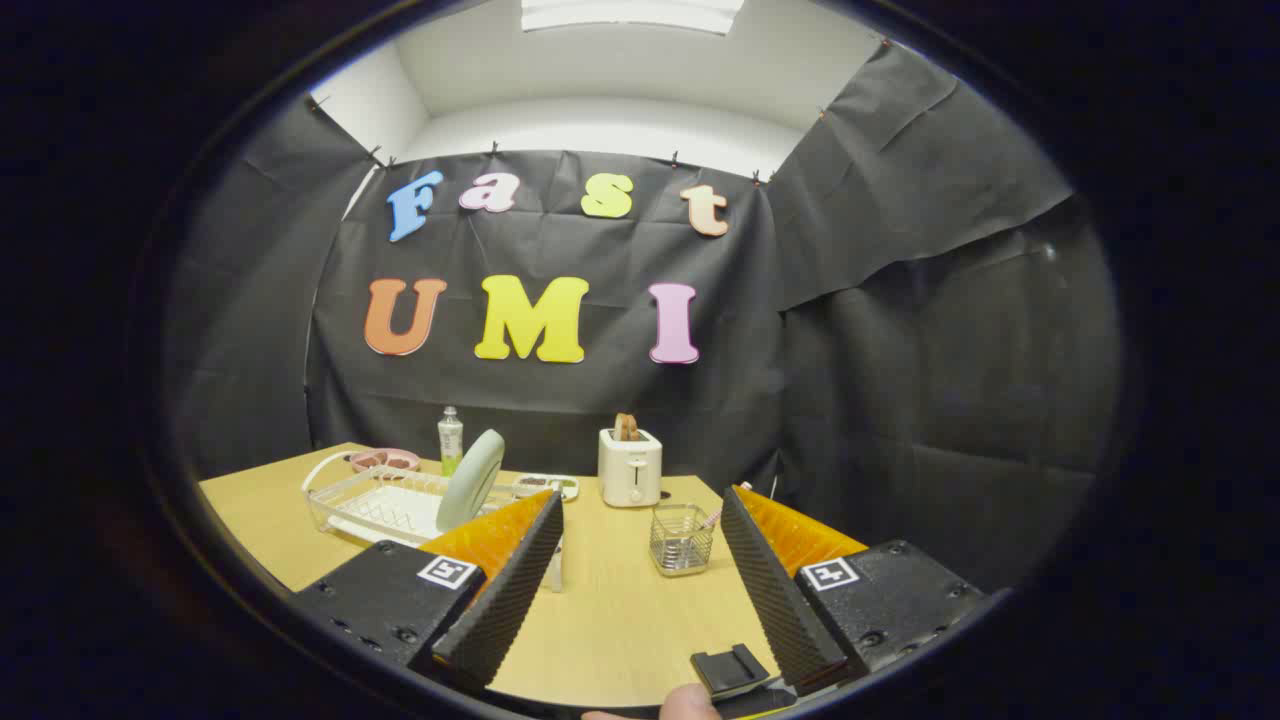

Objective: Take the plate from the dish rack, then take the spoon from the basket and place it into the plate.

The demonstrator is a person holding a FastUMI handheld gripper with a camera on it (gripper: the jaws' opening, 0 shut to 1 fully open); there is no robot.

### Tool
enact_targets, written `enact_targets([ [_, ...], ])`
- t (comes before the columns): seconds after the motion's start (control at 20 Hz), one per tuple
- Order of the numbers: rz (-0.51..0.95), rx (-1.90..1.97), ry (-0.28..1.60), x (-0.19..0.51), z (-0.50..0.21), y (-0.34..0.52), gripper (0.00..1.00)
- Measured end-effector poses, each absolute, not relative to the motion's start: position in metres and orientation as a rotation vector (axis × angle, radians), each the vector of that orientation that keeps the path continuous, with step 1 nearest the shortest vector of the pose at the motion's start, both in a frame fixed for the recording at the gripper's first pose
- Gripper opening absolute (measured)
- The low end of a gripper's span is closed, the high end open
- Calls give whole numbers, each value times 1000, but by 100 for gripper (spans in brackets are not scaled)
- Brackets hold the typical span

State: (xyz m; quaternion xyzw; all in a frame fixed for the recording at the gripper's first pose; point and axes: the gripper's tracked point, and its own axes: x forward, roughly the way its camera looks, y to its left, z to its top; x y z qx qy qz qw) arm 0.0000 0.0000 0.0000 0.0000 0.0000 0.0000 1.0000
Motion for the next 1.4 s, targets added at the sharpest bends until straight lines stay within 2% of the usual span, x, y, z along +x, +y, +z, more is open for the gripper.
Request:
enact_targets([
  [0.95, -34, -42, -19, -3, 9, -5, 100],
  [1.4, 34, -21, 8, 31, 57, 13, 100],
])
